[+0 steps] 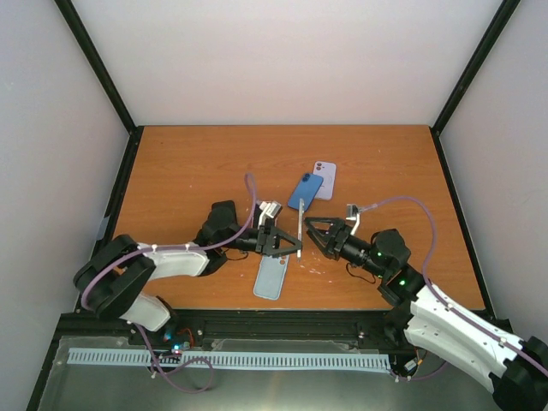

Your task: Put the phone into the phone case

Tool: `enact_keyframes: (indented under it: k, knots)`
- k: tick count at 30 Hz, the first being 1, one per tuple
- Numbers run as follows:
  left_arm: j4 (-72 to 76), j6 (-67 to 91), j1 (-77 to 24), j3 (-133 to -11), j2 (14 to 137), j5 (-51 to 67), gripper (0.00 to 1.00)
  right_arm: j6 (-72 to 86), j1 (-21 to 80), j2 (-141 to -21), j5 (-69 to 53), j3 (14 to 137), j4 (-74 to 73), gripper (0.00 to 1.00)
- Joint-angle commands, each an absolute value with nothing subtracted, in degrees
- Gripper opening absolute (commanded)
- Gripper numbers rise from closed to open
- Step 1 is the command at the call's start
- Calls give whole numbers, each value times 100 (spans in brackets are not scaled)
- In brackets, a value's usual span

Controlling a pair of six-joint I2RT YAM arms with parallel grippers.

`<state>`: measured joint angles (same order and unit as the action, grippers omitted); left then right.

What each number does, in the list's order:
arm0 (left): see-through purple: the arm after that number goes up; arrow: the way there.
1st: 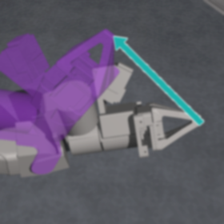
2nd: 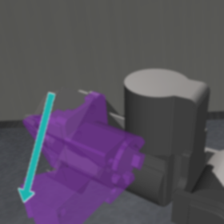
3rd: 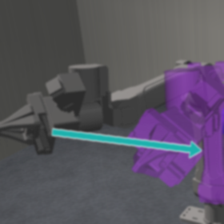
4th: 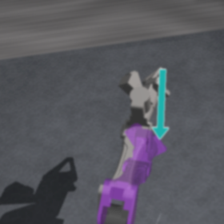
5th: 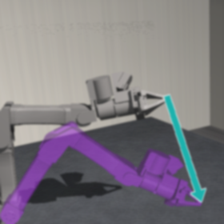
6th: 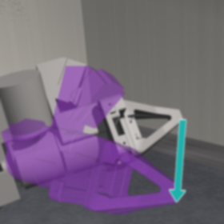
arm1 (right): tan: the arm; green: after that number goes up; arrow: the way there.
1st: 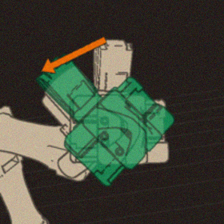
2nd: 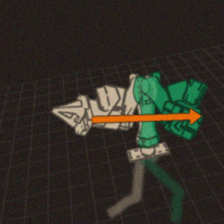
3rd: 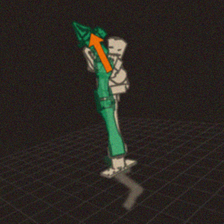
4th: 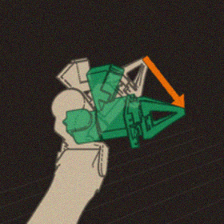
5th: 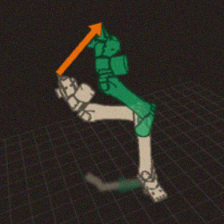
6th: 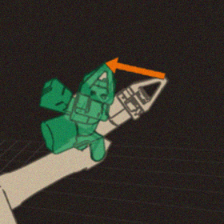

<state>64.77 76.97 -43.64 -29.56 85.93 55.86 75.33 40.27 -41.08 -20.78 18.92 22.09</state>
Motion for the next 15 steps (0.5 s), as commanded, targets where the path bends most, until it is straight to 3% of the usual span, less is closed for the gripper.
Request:
enact_keyframes:
  k: [1,8,15]
  knots:
    - [4009,6265,-4359,-3073,7940,5185,56,7252,4043,-3553,-1498,2045,1424,98]
    - [-239,4687,-4359,-3960,7492,3885,57,7170,4043,-3239,-1171,2117,634,100]
    - [-1646,4381,-4367,-3896,7393,3515,56,6975,4043,-3313,-1127,2316,79,100]
